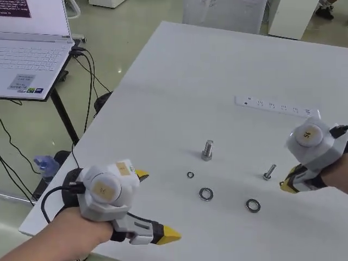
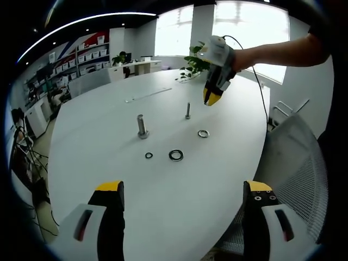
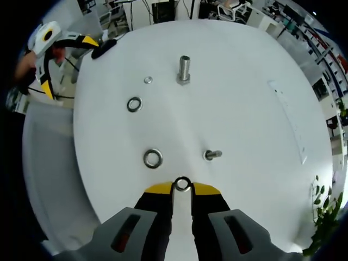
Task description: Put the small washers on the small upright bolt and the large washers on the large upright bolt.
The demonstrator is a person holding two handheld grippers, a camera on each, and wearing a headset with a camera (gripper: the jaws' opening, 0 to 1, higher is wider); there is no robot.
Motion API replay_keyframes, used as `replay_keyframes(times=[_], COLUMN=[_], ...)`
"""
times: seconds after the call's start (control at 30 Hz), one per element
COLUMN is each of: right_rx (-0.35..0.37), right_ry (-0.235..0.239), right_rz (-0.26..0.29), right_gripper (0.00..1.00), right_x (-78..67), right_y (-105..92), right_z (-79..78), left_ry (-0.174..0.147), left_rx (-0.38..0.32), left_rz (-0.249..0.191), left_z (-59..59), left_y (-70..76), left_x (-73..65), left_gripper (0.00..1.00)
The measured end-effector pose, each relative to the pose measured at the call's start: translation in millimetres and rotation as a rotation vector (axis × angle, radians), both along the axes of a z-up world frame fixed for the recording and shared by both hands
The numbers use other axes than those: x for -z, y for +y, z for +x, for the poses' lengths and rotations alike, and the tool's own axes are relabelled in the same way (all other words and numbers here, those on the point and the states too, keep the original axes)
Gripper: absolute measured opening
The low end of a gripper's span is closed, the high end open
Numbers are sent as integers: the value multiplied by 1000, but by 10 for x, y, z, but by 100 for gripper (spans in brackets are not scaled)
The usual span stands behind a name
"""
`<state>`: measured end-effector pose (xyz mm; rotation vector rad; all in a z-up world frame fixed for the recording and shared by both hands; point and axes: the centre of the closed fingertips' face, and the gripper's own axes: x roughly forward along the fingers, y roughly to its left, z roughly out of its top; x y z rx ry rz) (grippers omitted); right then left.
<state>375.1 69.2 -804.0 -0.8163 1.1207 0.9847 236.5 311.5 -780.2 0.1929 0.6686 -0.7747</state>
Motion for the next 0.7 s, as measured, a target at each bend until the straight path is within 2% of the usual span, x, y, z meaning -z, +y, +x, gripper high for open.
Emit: replay_keyframes(times=[0.2,0.3,0.7], right_rx=[4,16,-24], right_ry=[-22,-23,-27], right_rz=[-2,15,14], right_gripper=[12,12,12], right_x=[-63,-81,8], right_y=[-15,10,148], right_z=[231,308,403], left_ry=[-3,5,29], left_rx=[-11,-13,1], left_rz=[9,17,46], left_z=[54,78,56], left_y=[41,54,41], left_x=[19,58,162], left_gripper=[90,90,91])
